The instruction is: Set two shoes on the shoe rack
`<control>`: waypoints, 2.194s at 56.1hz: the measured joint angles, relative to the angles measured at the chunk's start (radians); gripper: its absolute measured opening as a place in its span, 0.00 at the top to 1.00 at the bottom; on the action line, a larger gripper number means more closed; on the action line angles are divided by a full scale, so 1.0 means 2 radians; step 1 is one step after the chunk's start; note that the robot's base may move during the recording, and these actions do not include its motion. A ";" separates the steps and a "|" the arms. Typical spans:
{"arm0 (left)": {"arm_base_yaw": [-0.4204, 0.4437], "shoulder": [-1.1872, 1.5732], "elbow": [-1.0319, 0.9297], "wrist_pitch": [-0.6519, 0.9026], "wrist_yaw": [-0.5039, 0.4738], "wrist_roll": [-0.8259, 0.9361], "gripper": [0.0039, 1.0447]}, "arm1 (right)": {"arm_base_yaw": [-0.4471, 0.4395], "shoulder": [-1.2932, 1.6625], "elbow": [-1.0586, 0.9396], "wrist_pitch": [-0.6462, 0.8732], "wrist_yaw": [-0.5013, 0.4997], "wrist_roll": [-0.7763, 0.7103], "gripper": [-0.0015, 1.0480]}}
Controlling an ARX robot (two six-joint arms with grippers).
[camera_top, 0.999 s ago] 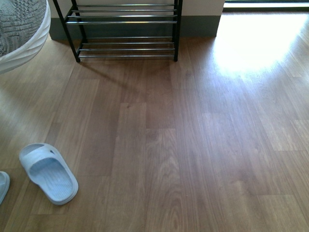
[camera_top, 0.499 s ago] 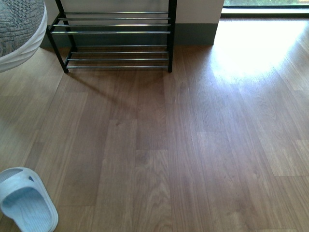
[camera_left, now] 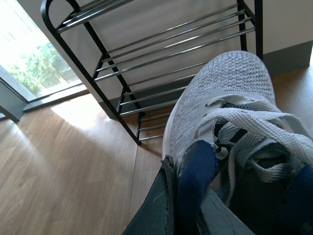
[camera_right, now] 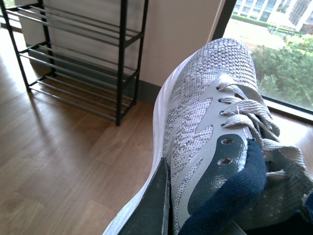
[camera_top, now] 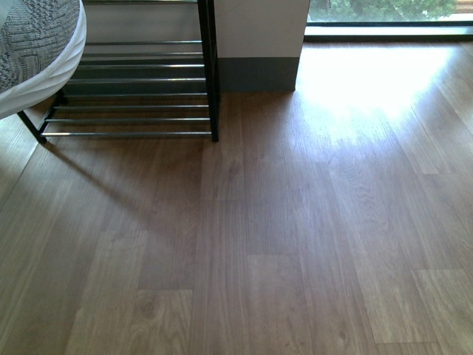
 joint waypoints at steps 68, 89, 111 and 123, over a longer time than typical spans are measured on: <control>0.004 -0.001 0.000 0.000 -0.010 0.000 0.99 | 0.001 0.000 -0.001 -0.001 -0.012 0.000 0.99; 0.000 -0.001 0.000 0.000 -0.002 0.000 0.99 | 0.000 0.000 -0.001 -0.001 -0.005 0.000 0.99; 0.002 0.000 0.000 0.000 -0.004 0.000 0.99 | 0.001 0.000 -0.001 -0.001 -0.010 0.000 0.99; 0.002 0.000 0.000 0.000 -0.005 0.000 0.99 | 0.001 0.000 -0.001 -0.001 -0.005 0.000 0.99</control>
